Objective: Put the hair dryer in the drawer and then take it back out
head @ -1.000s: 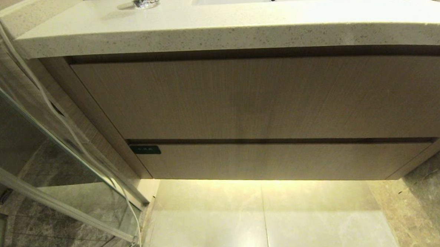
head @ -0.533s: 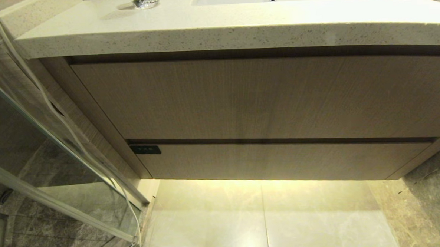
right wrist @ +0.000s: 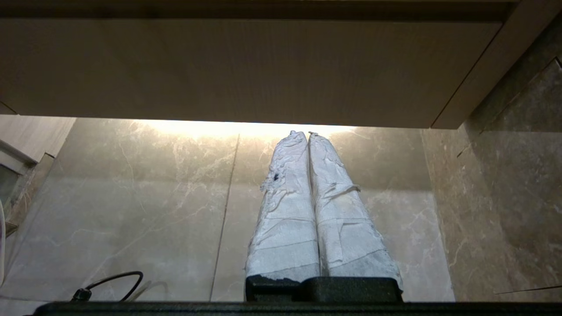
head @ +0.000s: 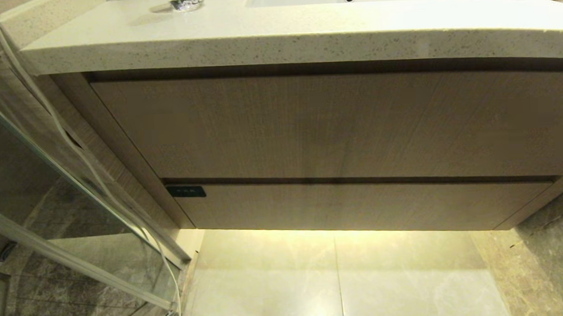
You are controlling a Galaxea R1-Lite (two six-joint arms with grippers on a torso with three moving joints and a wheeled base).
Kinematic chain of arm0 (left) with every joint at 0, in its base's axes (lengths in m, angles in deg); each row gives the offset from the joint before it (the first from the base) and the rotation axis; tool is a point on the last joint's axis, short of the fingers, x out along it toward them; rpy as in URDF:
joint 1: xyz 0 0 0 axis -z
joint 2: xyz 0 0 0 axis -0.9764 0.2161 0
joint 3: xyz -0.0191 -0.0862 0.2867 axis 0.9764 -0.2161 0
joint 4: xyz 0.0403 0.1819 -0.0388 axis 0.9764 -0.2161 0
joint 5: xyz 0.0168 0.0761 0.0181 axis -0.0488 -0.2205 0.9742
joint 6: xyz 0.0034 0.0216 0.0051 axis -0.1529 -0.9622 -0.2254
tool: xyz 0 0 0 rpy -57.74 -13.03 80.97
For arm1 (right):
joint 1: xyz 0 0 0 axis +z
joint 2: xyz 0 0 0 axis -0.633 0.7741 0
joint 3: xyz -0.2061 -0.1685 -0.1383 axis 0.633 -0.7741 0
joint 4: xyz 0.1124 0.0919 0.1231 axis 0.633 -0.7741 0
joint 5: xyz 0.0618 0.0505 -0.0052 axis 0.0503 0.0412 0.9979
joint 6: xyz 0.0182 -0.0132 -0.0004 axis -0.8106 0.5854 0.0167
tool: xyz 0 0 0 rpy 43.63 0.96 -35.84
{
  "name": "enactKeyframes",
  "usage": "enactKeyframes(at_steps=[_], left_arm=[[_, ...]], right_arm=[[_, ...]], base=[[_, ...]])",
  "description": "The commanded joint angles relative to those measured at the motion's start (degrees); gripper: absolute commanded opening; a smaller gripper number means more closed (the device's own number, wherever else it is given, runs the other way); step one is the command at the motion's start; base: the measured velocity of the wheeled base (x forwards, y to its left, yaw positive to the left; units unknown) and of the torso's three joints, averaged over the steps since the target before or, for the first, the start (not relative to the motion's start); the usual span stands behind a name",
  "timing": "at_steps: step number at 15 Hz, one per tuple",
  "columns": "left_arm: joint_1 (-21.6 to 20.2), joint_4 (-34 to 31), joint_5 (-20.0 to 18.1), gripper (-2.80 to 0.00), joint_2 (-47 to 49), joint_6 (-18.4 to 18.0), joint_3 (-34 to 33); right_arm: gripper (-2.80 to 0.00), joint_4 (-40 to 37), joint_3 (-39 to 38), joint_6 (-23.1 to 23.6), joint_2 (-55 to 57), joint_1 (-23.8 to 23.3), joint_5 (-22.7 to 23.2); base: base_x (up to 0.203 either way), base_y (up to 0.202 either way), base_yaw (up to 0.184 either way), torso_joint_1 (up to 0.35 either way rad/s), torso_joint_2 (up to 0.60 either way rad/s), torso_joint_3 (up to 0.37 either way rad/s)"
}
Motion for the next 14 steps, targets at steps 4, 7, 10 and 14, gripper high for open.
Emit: enactKeyframes(at_steps=[4, 7, 10, 14], left_arm=[[0.0, 0.0, 0.0, -2.80, 0.0, 0.0, 0.0], [0.0, 0.0, 0.0, -2.80, 0.0, 0.0, 0.0], [0.0, 0.0, 0.0, -2.80, 0.0, 0.0, 0.0], [0.0, 0.0, 0.0, -2.80, 0.0, 0.0, 0.0]], right_arm=[[-2.80, 0.0, -0.1, 0.1, 0.1, 0.0, 0.0], [-2.80, -0.1, -0.1, 0.1, 0.1, 0.0, 0.0], [-2.80, 0.0, -0.1, 0.1, 0.1, -0.1, 0.0], [-2.80, 0.0, -0.1, 0.1, 0.2, 0.0, 0.0]], base=[[0.000, 0.000, 0.000, 0.000, 0.00, 0.000], [0.000, 0.000, 0.000, 0.000, 0.00, 0.000], [0.000, 0.000, 0.000, 0.000, 0.00, 0.000], [0.000, 0.000, 0.000, 0.000, 0.00, 0.000]])
